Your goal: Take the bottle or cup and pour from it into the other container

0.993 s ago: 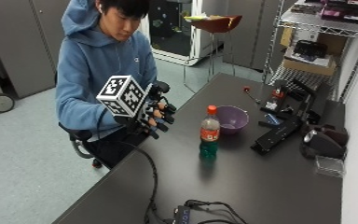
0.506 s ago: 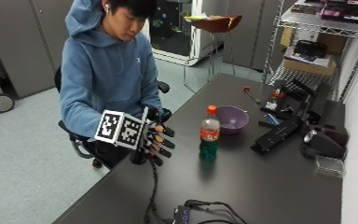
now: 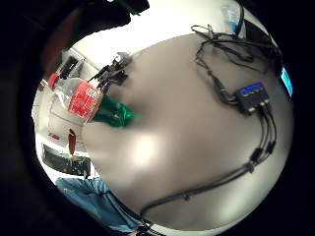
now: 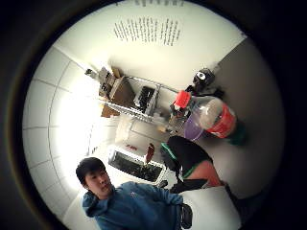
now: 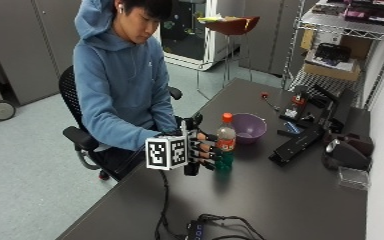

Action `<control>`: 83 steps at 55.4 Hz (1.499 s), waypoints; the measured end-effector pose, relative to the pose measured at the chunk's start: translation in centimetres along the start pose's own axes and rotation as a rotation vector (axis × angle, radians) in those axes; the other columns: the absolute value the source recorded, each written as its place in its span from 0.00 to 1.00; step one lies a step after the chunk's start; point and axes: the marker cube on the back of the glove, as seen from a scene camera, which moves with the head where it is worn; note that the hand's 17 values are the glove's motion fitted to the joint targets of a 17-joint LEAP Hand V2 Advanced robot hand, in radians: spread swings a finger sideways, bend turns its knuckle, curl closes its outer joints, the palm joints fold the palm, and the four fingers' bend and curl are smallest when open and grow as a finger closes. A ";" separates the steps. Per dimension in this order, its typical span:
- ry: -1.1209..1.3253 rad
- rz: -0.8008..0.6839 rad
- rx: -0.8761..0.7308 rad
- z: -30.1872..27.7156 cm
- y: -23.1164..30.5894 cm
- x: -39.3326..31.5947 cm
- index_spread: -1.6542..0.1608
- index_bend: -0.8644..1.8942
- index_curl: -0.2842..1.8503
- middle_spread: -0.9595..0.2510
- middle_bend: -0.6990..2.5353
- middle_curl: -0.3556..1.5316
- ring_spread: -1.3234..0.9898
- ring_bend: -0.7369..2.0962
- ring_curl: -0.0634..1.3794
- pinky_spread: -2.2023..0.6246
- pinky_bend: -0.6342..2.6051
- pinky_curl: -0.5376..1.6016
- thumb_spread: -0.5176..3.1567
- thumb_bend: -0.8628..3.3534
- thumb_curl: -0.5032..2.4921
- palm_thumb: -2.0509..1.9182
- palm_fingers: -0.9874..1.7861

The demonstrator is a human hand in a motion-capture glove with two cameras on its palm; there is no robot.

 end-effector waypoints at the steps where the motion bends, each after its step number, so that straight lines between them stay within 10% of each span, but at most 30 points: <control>1: -0.010 0.000 -0.004 0.4 -0.1 0.0 0.76 0.36 0.24 0.86 0.27 0.34 0.62 0.43 0.26 0.88 0.37 0.42 0.40 0.20 0.28 0.66 0.40; 29: -0.240 -0.004 -0.094 10.6 -2.8 -0.5 0.73 0.36 0.22 0.90 0.27 0.33 0.64 0.45 0.26 0.88 0.40 0.43 0.37 0.20 0.28 0.66 0.39; 53: -0.189 0.048 0.014 12.7 -3.9 -1.7 0.84 0.38 0.30 0.81 0.32 0.40 0.55 0.45 0.29 0.83 0.30 0.39 0.30 0.21 0.35 0.78 0.71; 83: 0.652 0.051 -0.474 13.7 -8.0 -10.5 0.87 0.37 0.32 0.77 0.29 0.43 0.53 0.42 0.33 0.80 0.28 0.41 0.23 0.20 0.38 0.78 0.76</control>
